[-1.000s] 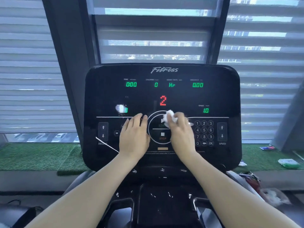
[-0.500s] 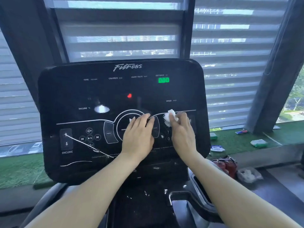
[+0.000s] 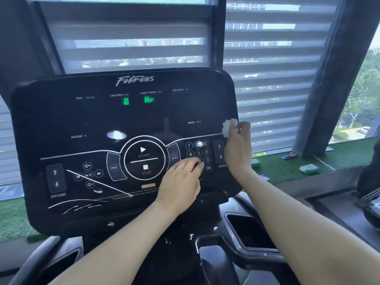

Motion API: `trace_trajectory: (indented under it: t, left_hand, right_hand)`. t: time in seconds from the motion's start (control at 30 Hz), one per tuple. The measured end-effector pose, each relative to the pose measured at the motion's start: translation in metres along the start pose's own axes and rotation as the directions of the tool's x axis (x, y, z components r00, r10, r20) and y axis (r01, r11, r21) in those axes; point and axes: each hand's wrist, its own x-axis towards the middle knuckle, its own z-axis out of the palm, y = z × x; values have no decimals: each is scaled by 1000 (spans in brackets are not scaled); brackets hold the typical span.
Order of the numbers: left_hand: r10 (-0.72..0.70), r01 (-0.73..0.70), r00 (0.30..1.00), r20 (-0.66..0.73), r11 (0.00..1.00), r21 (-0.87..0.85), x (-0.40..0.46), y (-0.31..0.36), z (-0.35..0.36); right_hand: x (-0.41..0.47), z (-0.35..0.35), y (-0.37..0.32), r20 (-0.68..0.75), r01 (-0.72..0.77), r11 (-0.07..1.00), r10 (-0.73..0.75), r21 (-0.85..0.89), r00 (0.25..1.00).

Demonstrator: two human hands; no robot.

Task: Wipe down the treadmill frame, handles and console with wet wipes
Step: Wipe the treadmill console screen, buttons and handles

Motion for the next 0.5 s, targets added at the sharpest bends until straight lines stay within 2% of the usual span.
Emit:
trace_trajectory:
  t: [0.1,0.2,0.27,0.43,0.5]
  left_hand:
    - [83,-64,976,204,993,-97,-4,12,3]
    - [118,-74,924,363,989,-131,-9,14,7]
    - [100,-32,901,421,986,-165,-9,14,12]
    - [-11,112,873,488,978,-178,1,14,17]
    - [-26,126,871,491,977,-173,6,14,17]
  right_hand:
    - [-31,5,23,60,27,990,-19,-139,998]
    - [-38,2,25,63,34,985,-24,-168,998]
    - [-32,-2,17,87,44,993,-34,-111,996]
    - [6,-21,-12,-84,12,1000,-13,-8,996]
    - [11,-19,-8,-90,59,997,-64,-51,994]
